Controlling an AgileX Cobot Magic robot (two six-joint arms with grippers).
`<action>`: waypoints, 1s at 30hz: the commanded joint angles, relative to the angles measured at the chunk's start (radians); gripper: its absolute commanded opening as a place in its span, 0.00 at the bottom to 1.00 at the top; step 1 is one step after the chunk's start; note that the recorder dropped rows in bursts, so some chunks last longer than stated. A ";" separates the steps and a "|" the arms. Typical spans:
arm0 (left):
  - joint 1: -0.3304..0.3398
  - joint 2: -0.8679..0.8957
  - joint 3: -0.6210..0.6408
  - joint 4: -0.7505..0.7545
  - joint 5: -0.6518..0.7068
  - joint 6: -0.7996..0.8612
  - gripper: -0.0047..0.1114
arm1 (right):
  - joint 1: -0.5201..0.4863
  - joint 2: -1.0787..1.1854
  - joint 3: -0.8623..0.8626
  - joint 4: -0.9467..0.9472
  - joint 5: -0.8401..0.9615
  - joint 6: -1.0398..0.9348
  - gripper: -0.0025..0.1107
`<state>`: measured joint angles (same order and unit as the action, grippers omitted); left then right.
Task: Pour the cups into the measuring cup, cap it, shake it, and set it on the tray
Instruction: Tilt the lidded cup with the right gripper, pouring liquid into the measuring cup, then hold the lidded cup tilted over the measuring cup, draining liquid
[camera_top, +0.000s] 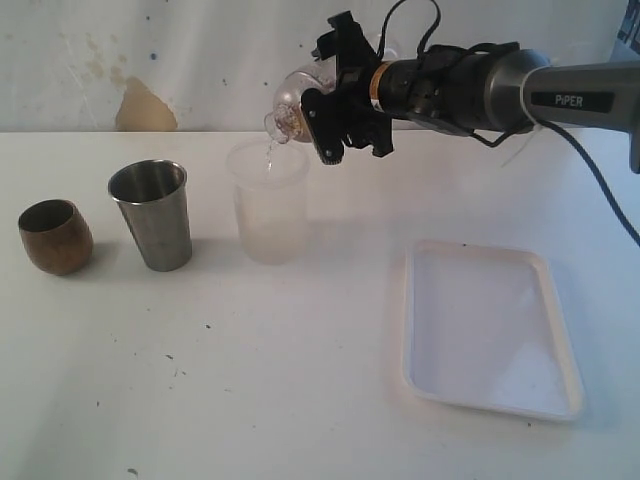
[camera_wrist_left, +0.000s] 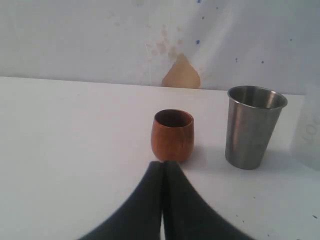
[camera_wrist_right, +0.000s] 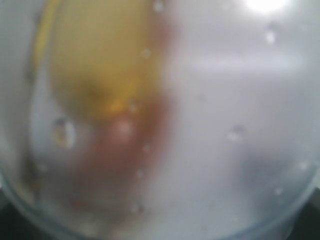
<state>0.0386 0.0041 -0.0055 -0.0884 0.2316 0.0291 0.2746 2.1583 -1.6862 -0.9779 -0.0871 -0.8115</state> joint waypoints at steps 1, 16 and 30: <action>0.000 -0.004 0.006 -0.004 -0.005 -0.002 0.04 | -0.003 -0.022 -0.019 -0.002 -0.056 -0.030 0.02; 0.000 -0.004 0.006 -0.004 -0.005 -0.002 0.04 | -0.003 -0.022 -0.019 0.000 -0.052 -0.018 0.02; 0.000 -0.004 0.006 -0.004 -0.005 -0.002 0.04 | -0.003 -0.022 -0.019 0.001 -0.050 -0.019 0.02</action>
<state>0.0386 0.0041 -0.0055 -0.0884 0.2316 0.0291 0.2746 2.1583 -1.6862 -0.9805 -0.0937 -0.8357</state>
